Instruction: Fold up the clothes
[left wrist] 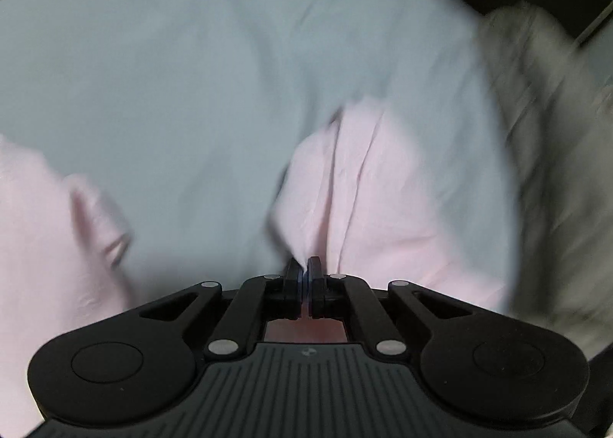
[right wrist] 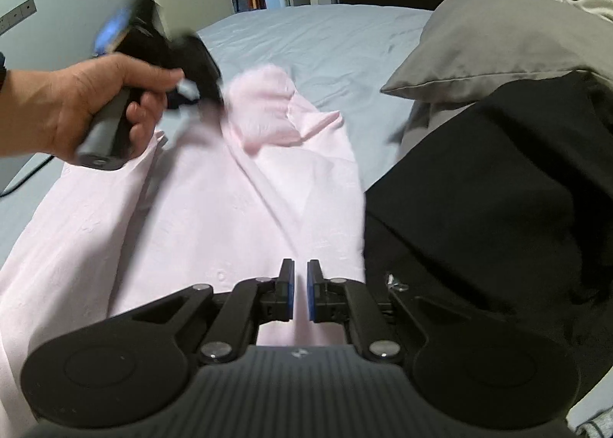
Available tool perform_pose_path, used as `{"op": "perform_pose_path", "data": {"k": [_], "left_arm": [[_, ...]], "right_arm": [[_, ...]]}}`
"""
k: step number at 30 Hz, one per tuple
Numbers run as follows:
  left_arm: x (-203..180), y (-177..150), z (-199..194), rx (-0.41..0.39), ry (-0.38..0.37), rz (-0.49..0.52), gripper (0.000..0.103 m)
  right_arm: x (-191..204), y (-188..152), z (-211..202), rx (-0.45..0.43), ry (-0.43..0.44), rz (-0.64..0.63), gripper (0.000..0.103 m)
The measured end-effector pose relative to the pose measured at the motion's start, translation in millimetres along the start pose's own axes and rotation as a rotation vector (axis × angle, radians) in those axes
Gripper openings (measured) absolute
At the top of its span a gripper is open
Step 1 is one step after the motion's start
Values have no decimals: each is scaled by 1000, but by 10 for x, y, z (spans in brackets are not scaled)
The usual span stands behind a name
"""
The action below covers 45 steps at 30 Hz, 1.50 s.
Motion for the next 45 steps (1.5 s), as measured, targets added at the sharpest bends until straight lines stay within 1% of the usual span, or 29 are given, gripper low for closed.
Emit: {"op": "perform_pose_path", "data": {"k": [3, 5, 6, 8, 9, 11, 12, 14, 15, 16, 17, 19, 22, 24, 25, 26, 28, 30, 31, 33, 34, 36, 38, 39, 40, 42, 43, 44, 45], "left_arm": [[57, 95, -273, -196, 14, 14, 0], [70, 137, -439, -277, 58, 21, 0], [48, 133, -501, -288, 50, 19, 0], [-75, 66, -545, -259, -70, 21, 1], [-158, 1, -539, -226, -133, 26, 3], [-318, -173, -498, -142, -229, 33, 22], [-391, -254, -465, -107, -253, 32, 25], [-504, -371, -416, -73, -278, 21, 33], [-540, -397, -391, -70, -274, 21, 36], [-576, -398, -359, -70, -260, 28, 44], [-612, -405, -328, -73, -237, 50, 46], [-664, -439, -290, -73, -171, 141, 46], [-688, -535, -248, -43, -70, 296, 45], [-736, -579, -146, 2, -42, 377, 26], [-741, -579, -98, 24, -23, 391, 2], [-737, -561, -88, 28, -14, 384, 0], [-764, -481, -144, 4, -55, 343, 0], [-850, -319, -221, -43, -87, 318, 0], [-923, -168, -288, -101, -111, 300, 0], [-1116, 196, -436, -229, -197, 259, 0], [-1218, 364, -484, -272, -229, 247, 0], [-1393, 642, -508, -298, -227, 237, 0], [-1482, 798, -566, -329, -194, 237, 0], [-1498, 841, -629, -358, -196, 237, 0], [-1484, 862, -706, -393, -203, 238, 5], [-1379, 859, -870, -468, -203, 232, 30], [-1274, 822, -928, -493, -189, 216, 56], [-1164, 770, -960, -506, -178, 202, 64], [-1034, 677, -938, -486, -164, 195, 64]], "right_arm": [[45, -21, 24, 10, 12, -13, 9], [66, -29, 38, 13, 15, -26, 9], [76, -33, 36, 14, 16, -30, 9], [77, -28, 45, 14, 17, -29, 9], [71, -22, 49, 14, 17, -26, 8], [63, -11, 47, 14, 17, -19, 9], [64, -5, 42, 13, 17, -18, 9], [66, 9, 33, 11, 18, -16, 9], [66, 12, 23, 10, 18, -17, 9], [65, 14, 16, 9, 19, -17, 9], [63, 14, 10, 9, 20, -16, 9], [55, 8, -6, 7, 22, -15, 9], [33, -17, -26, 8, 29, -5, 9], [19, -50, -37, 12, 33, 3, 9], [16, -65, -42, 13, 34, 4, 9], [13, -80, -48, 15, 34, 5, 9], [4, -102, -61, 17, 37, 7, 9], [-7, -117, -75, 18, 39, 8, 9], [-15, -124, -83, 18, 41, 10, 9], [-24, -140, -106, 20, 47, 13, 9], [-24, -147, -120, 20, 50, 9, 9], [-26, -161, -145, 18, 56, 3, 9], [-30, -184, -162, 19, 59, 2, 9], [-36, -202, -168, 20, 60, 3, 9], [-41, -217, -168, 22, 60, 6, 9], [-47, -243, -162, 27, 58, 13, 9], [-48, -250, -161, 28, 55, 15, 9], [-49, -248, -159, 27, 54, 17, 9], [-51, -238, -160, 25, 52, 19, 9]]}}
Point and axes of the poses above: each gripper's, at about its wrist camera, not at the fingertips, and z roughly the way its jaws point, x to its left, y to its top, the point moved 8 cm from there along z, roughly the way its jaws point, and after that the axes turned 8 degrees about -y, right-handed, at the moved point
